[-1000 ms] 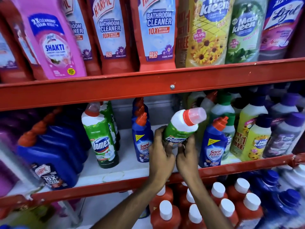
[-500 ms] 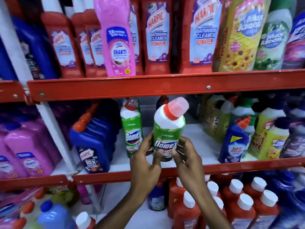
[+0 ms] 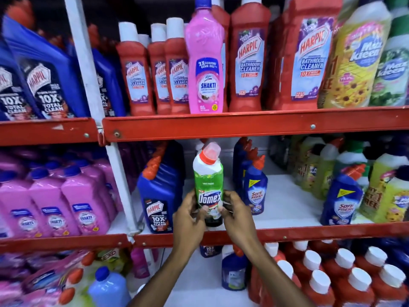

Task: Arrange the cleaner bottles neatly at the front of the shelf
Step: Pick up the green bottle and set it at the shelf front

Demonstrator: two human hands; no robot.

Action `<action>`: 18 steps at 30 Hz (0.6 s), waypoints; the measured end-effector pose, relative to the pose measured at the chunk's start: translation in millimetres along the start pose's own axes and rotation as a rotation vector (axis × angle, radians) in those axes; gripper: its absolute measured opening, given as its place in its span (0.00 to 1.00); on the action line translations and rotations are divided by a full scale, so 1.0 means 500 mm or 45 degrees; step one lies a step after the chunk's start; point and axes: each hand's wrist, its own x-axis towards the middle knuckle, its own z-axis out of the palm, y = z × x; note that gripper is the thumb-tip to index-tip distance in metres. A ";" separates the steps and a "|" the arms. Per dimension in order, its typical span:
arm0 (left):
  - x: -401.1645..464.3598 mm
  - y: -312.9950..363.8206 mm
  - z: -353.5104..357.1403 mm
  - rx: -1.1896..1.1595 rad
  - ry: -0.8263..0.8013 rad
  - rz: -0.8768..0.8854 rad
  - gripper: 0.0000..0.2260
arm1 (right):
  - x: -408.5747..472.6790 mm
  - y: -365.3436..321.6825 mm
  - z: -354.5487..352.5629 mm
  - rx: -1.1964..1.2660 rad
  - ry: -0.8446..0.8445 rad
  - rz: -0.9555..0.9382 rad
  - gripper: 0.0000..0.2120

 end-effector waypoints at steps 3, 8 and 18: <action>0.003 -0.019 0.007 0.019 -0.023 -0.037 0.21 | 0.002 0.009 0.007 -0.101 -0.022 0.038 0.19; 0.006 -0.029 0.017 0.080 -0.030 -0.077 0.18 | 0.004 0.023 0.011 -0.135 -0.050 0.065 0.17; -0.019 -0.010 0.012 0.241 0.208 0.162 0.27 | -0.026 0.037 -0.031 -0.154 0.027 -0.028 0.28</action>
